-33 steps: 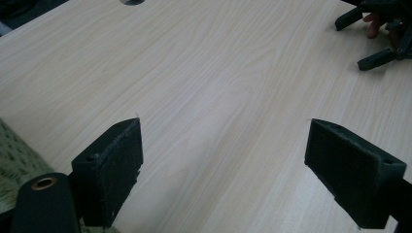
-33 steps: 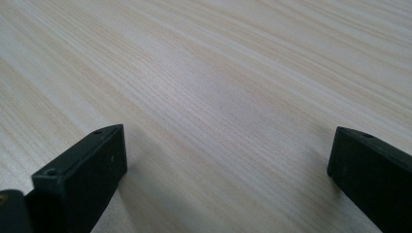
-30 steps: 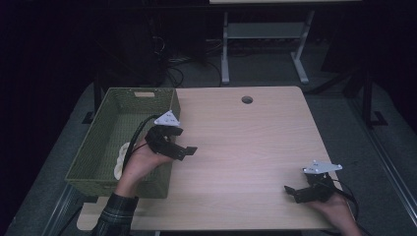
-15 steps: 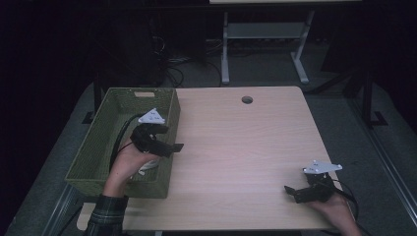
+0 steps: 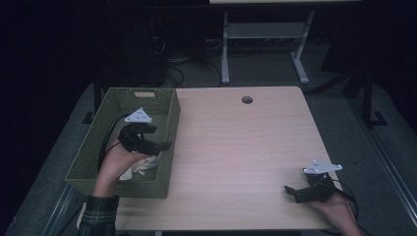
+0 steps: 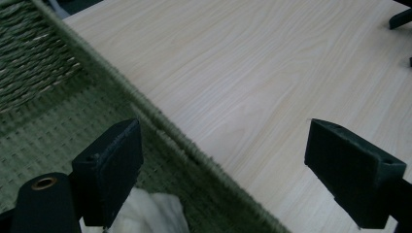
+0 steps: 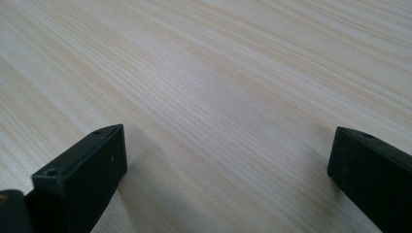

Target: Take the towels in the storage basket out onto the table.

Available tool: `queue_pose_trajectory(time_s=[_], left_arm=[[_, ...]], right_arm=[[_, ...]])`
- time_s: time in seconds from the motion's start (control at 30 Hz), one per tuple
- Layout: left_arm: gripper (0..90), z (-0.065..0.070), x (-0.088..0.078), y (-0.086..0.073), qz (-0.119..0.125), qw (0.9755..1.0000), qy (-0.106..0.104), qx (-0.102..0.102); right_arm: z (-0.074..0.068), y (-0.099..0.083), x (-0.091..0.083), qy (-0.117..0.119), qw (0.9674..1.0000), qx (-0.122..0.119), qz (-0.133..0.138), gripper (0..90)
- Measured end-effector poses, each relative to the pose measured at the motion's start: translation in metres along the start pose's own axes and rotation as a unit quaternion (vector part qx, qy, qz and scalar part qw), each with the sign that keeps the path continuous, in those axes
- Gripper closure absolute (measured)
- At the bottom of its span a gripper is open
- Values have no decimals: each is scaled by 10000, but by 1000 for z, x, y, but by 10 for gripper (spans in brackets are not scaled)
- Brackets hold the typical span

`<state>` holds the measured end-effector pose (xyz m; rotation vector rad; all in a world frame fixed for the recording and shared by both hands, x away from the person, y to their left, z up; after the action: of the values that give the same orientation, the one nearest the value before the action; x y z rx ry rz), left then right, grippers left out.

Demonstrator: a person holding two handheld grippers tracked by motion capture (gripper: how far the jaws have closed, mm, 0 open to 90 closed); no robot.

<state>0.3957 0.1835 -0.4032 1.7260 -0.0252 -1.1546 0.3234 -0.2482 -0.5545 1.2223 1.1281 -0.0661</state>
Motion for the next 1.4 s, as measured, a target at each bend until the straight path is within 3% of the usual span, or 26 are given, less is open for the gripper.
queue_pose_trajectory(time_s=[0.4, 0.7, 1.0, 1.1, 1.13, 1.4], left_arm=[[132, -26, -13, -17, -75, 9995, 275, -137], [133, -43, -11, -36, -265, 9982, 505, -205], [132, -56, 2, -59, -487, 9964, 592, -357], [132, -64, 7, -69, -656, 9949, 699, -327], [132, -70, 10, -75, -773, 9932, 812, -313], [132, -78, 26, -93, -1064, 9902, 799, -433]], right_arm=[[0, 0, 0, 1, 10000, 4, -1, 5], [0, 0, 0, 0, 10000, 2, -1, 5], [0, 0, 0, 0, 10000, 1, -3, 5], [0, 0, 0, 2, 10000, 2, -5, 5], [0, 0, 0, 1, 10000, 2, -1, 5], [0, 0, 0, 0, 10000, 0, 0, 5]])
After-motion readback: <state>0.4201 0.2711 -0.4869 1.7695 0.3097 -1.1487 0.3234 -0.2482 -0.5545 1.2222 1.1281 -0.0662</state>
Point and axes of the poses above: each handheld gripper's, and its own axes: x roughly forward along the jaws, y roughly out of its top, z roughly to its right, the point moved 10 cm from there along x, roughly forward along the jaws, and after that the axes turned 5 degrees about y, right-handed, at the moved point
